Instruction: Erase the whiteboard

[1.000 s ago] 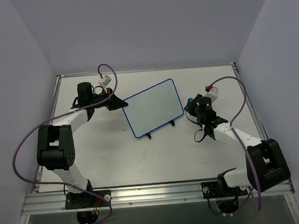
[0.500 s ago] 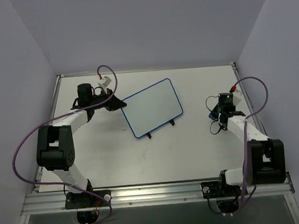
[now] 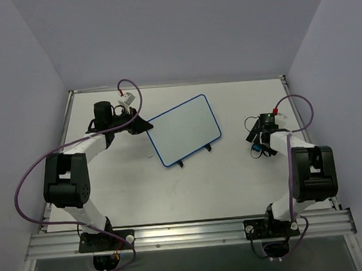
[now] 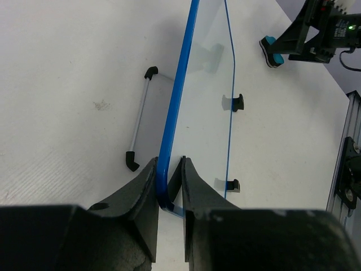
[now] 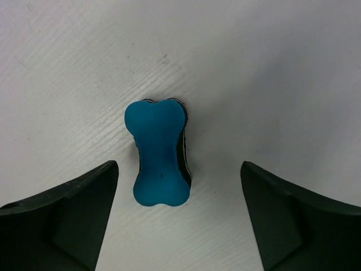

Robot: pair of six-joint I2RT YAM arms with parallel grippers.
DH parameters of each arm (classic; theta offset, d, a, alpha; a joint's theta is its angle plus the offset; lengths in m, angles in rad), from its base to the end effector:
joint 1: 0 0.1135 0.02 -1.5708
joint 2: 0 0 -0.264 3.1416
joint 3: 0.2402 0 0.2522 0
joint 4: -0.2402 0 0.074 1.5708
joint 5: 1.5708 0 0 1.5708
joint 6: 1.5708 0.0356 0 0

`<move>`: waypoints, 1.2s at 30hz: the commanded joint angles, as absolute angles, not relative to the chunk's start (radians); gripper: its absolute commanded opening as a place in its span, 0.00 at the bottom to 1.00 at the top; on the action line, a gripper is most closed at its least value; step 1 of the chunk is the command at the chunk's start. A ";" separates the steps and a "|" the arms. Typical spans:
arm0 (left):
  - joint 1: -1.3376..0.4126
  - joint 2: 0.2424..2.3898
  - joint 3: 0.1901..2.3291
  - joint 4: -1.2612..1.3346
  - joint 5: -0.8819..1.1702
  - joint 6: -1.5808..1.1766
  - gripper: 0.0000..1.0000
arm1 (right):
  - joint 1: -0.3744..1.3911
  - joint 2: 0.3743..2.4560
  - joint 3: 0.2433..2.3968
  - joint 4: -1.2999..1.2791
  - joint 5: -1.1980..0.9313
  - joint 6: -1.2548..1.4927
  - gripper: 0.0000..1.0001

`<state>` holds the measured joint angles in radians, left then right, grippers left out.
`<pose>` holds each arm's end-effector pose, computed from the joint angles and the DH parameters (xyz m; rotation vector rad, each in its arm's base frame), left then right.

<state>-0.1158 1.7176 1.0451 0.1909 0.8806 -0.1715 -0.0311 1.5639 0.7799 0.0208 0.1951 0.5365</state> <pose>0.3676 -0.0704 0.2242 0.5012 1.9616 -1.0766 0.3123 -0.0166 0.1717 0.7409 2.1945 0.0279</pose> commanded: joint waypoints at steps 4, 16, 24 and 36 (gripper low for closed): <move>-0.107 1.698 1.039 0.203 0.721 -0.041 0.28 | -0.023 1.349 0.816 -0.113 0.261 0.499 0.91; -0.107 1.663 1.023 0.221 0.683 -0.041 0.45 | -0.023 1.167 0.844 -0.176 0.236 0.472 0.93; -0.109 1.614 1.011 0.255 0.690 -0.054 0.55 | -0.021 1.186 0.830 -0.161 0.215 0.465 0.93; -0.112 1.387 1.006 0.250 0.536 -0.112 0.94 | -0.017 1.135 0.841 -0.158 0.199 0.423 0.93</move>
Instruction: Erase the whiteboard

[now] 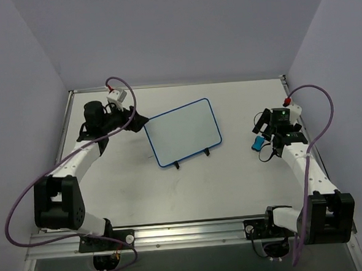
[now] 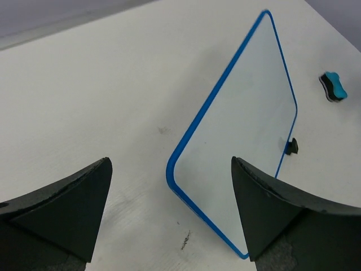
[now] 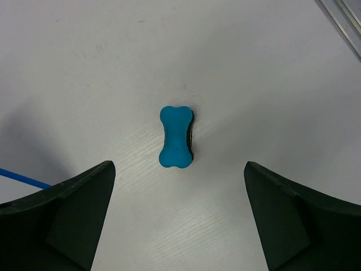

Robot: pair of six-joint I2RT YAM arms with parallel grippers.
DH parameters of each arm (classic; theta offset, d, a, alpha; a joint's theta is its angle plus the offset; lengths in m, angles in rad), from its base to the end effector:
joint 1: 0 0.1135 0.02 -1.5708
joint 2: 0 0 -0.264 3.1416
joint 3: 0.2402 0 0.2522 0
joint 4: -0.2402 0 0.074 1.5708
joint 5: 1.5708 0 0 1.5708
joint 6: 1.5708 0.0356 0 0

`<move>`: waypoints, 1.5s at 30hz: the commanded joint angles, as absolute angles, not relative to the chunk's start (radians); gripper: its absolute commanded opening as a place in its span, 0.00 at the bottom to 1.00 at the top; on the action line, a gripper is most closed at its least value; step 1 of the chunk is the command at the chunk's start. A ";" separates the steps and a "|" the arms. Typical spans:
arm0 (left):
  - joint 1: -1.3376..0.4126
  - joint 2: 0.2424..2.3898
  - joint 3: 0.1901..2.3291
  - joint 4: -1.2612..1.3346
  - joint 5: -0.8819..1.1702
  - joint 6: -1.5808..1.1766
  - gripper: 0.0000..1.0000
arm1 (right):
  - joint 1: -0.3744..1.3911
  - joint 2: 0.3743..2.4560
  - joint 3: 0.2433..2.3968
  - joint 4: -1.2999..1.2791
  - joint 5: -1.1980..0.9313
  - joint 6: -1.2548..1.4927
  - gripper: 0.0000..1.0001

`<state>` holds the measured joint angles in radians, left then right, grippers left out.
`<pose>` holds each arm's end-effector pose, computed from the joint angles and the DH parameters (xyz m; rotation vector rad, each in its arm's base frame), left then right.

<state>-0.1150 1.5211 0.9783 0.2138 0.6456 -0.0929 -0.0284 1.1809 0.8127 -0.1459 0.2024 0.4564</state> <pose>0.3398 -0.0608 0.2689 0.4625 1.8428 -0.7519 0.2643 -0.0147 0.2720 0.6160 1.9802 0.0512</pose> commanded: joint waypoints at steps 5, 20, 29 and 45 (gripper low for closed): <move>-0.121 1.114 1.222 -0.287 -0.033 -0.216 0.94 | 0.046 1.013 0.879 -0.199 0.236 0.407 0.94; -0.120 0.528 1.296 -0.911 -0.288 -0.160 0.94 | 0.264 0.729 1.198 -0.613 0.394 0.291 1.00; -0.189 0.400 1.304 -0.968 -0.316 -0.114 0.94 | 0.264 0.583 1.215 -0.638 0.393 0.203 1.00; -0.190 0.405 1.278 -0.902 -0.268 -0.129 0.94 | 0.262 0.583 1.161 -0.620 0.448 0.196 1.00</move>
